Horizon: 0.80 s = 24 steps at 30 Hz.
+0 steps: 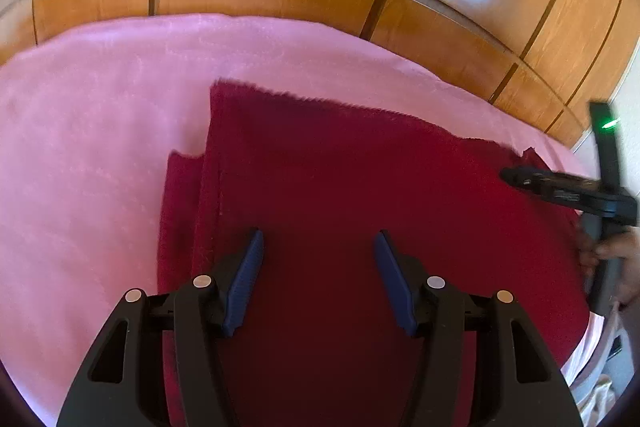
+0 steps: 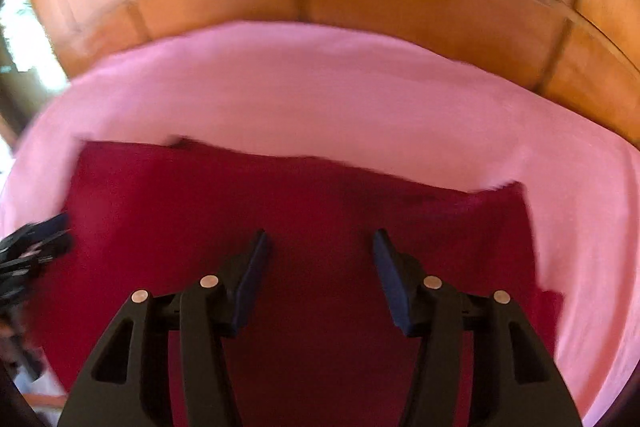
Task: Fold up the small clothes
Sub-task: 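Press the folded sweater flat with both tools open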
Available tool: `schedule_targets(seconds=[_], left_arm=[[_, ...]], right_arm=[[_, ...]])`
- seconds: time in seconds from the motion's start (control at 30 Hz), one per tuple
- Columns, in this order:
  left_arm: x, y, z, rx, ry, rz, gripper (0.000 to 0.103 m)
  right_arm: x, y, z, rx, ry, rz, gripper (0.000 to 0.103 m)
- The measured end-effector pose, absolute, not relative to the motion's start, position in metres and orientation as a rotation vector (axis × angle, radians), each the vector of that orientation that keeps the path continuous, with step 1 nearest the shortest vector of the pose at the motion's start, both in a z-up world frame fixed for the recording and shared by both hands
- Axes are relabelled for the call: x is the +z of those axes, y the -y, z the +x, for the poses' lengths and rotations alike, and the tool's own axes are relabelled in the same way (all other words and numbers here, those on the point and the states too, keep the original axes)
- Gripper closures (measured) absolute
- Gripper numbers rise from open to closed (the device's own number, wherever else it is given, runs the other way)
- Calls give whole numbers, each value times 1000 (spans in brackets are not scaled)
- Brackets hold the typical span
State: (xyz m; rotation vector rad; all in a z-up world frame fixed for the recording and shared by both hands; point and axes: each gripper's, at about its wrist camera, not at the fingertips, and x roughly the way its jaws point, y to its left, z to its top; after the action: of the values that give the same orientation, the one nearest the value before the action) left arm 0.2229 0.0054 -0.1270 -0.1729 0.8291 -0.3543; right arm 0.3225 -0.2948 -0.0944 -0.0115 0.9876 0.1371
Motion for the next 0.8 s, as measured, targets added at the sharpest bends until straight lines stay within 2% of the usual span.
schedule_targets(seconds=[0.07,0.13,0.23,0.43,0.57,0.63,0.8], left_arm=[[-127,-4,219,-350,-807,-166,46],[-122,1,217,-323,-808,-130,46],[-107,10,216,-306,-805,-126,34],[-75,35,229,-350,-708,-84,29],[-90,38,258,-267,-735,-57,23],[-114,35,275,-244,-820,-90,23],[-128,45,286,-260,-856,-51,9]], right_arm=[[-103,317,318,181,-936,117,46],[-104,316,313,170,-897,102,46],[-105,315,312,167,-890,88,44],[-105,320,312,196,-882,109,38],[-105,317,312,222,-882,116,31],[-105,316,313,234,-883,119,27],[-106,313,315,253,-892,116,20]])
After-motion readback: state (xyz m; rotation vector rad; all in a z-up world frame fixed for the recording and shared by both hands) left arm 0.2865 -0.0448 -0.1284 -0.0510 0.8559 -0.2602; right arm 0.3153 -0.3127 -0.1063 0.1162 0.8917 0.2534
